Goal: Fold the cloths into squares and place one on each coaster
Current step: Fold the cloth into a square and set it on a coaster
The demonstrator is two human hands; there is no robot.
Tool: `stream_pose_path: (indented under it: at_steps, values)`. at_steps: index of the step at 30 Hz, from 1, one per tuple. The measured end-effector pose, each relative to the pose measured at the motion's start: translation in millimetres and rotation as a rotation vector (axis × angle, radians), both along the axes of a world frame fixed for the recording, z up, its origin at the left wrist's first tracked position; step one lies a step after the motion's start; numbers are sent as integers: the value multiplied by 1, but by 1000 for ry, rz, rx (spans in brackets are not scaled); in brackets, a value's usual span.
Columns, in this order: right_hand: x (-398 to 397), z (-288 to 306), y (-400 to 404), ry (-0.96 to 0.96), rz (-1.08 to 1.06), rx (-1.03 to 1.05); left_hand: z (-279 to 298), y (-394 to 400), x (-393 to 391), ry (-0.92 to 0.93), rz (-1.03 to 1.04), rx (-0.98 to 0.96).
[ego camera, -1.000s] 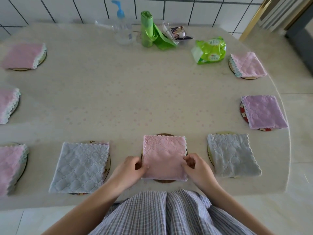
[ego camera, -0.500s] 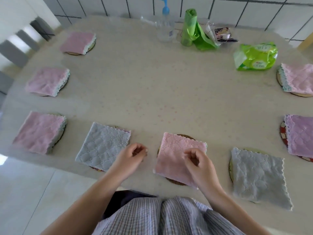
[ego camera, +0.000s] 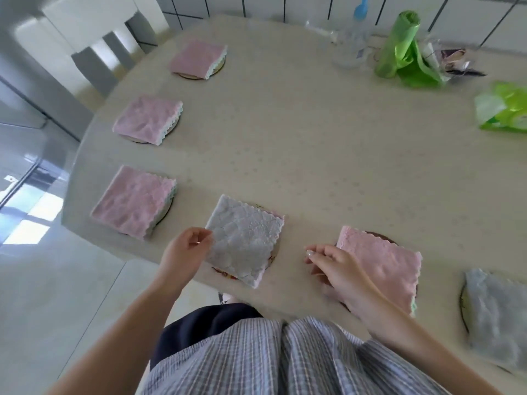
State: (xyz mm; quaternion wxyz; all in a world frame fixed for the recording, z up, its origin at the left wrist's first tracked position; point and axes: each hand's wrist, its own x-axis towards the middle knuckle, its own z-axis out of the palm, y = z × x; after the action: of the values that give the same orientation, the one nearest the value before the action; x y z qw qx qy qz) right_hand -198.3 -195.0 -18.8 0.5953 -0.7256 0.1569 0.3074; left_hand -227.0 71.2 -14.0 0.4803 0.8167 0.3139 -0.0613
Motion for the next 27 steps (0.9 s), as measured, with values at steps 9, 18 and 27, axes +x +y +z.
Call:
stream_pose_path:
  at_steps: [9,18,27]
  values:
    - [-13,-11,80,-30,-124,-356,-30,73,56,90,-652,186]
    - [-16,-18,105,6,-195,-527,-29,76,84,195,-995,362]
    - [-14,-18,111,9,-190,-592,-29,84,85,158,-1034,267]
